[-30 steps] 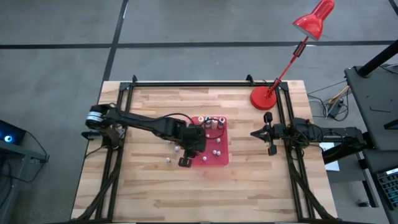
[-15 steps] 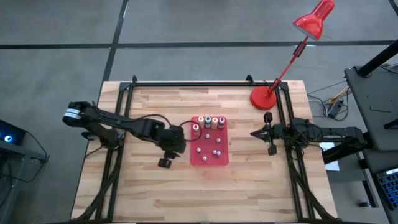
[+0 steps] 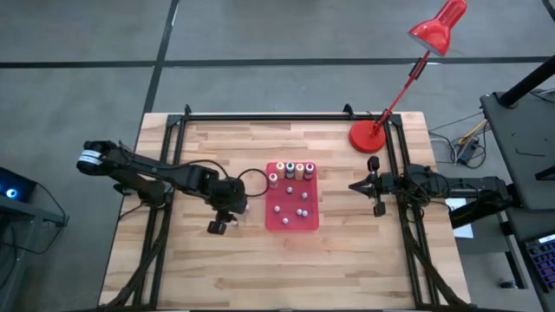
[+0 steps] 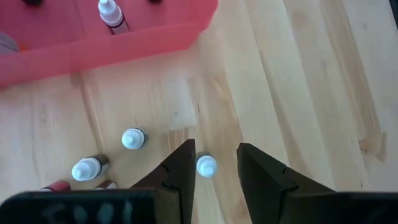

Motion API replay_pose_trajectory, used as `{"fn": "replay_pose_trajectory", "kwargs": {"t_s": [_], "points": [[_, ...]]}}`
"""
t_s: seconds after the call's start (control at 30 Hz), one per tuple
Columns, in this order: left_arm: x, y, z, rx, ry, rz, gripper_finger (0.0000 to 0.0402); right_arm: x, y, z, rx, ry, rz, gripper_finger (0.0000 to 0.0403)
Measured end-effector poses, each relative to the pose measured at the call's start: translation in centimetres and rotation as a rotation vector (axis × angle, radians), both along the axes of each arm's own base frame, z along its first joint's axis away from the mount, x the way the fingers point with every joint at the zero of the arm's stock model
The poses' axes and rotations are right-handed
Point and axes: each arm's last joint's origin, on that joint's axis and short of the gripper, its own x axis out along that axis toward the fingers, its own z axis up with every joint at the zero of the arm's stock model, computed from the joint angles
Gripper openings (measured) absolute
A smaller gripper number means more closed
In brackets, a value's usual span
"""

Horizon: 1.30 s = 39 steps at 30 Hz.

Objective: Pick & Place food coloring
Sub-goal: Put the small food coloring bottle into the red bin

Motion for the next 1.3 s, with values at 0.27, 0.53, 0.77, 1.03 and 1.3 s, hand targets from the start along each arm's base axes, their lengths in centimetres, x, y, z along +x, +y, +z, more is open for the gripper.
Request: {"fn": "replay_pose_trajectory", "kwargs": {"t_s": [0.27, 0.53, 0.77, 1.03, 1.3], "points": [[-0.3, 0.0, 0.0, 0.001, 0.014, -0.001, 0.0173, 0.0, 0.0, 0.0, 0.001, 0.001, 0.0, 0.0009], [-0.5, 0.1, -0.2, 0.01, 0.05, 0.009, 0.0228, 0.0, 0.0, 0.0, -0.002, 0.001, 0.0, 0.0009], [-0.7, -0.1, -1.2, 0.025, 0.144, 0.001, 0.0229, 0.0, 0.0, 0.0, 0.0, 0.001, 0.0, 0.0009], [0.4, -0.9, -2.0, 0.037, 0.191, -0.024, 0.0229, 0.0, 0.0, 0.0, 0.001, 0.001, 0.001, 0.0009], [1.3, -1.1, -2.8, 0.049, 0.214, -0.045, 0.0229, 0.0, 0.0, 0.0, -0.001, 0.001, 0.001, 0.0009]]}}
